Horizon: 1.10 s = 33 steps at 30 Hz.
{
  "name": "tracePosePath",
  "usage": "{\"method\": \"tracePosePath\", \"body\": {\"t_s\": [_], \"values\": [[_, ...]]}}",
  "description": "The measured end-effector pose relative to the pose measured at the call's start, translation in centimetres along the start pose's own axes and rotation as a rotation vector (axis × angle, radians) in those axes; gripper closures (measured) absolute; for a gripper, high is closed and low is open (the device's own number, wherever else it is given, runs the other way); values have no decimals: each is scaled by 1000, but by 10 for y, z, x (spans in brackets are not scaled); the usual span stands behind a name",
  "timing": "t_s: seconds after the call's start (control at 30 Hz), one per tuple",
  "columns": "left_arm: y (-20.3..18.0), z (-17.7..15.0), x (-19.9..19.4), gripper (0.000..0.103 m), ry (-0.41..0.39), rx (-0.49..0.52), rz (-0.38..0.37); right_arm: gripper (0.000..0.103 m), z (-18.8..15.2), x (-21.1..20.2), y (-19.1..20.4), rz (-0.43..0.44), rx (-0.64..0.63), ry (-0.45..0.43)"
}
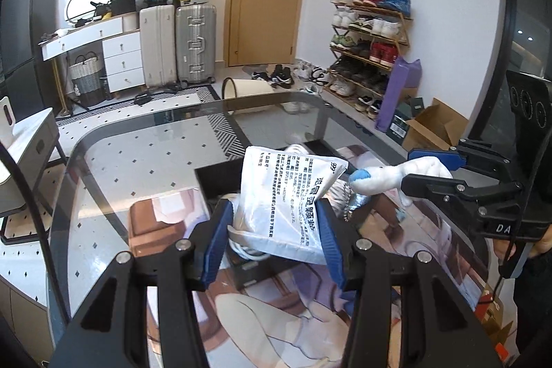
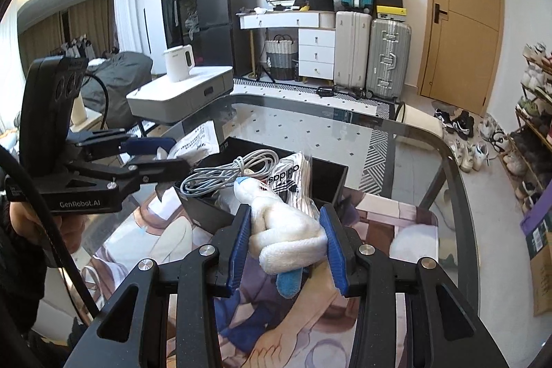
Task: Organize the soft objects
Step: 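Lift the packet and plush toy and carry both over the black box, then open both grippers to drop the packet and plush toy into the box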
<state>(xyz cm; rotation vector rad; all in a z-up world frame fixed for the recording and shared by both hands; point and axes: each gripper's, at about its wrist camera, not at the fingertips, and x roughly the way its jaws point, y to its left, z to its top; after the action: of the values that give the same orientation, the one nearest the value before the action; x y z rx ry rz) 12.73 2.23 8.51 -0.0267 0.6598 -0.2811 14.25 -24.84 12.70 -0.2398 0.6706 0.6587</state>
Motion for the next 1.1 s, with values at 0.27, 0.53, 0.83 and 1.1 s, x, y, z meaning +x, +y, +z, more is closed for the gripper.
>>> {"method": "tracePosePath", "body": {"t_s": [0.27,0.53,0.83,1.1], "values": [[15,4,29,55,34,-37,15,63,10,28,0,5,-29,40],[24,7,49,55,56,-58,-3,63,17,52,0,16,-76,87],[25,8,65,55,86,-55,-31,63,20,82,3,45,-110,132],[17,8,77,54,115,-36,-39,62,23,104,1,74,-130,151]]}}
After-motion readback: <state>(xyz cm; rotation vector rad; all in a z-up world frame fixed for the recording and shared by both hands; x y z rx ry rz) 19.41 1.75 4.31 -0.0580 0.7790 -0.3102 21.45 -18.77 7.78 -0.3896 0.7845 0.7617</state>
